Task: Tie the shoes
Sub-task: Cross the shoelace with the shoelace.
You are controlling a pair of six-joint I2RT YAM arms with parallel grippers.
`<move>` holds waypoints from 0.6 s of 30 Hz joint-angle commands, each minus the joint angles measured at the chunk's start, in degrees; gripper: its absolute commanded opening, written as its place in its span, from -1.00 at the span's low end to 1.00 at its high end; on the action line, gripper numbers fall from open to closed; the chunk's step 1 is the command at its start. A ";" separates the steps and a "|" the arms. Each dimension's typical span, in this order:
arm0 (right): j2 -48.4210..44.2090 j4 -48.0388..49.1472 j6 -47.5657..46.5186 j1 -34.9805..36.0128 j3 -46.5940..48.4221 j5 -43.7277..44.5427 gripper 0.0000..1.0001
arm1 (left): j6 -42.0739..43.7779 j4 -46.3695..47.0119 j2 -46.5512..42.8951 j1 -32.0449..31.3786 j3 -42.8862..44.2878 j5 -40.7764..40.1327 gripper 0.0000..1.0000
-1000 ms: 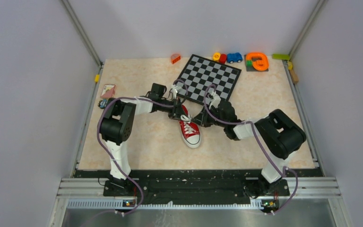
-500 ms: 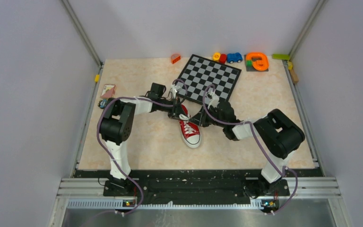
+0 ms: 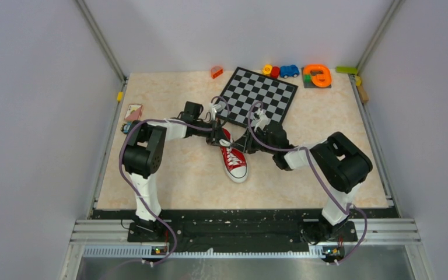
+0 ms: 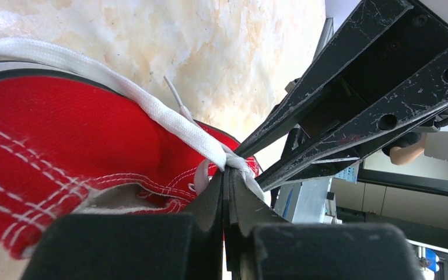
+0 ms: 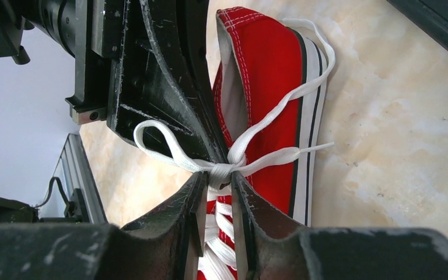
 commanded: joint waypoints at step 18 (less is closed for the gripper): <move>-8.86 2.16 -2.50 -4.79 -7.49 -1.48 -0.23 | -1.27 4.43 0.91 -0.38 0.65 2.60 -1.00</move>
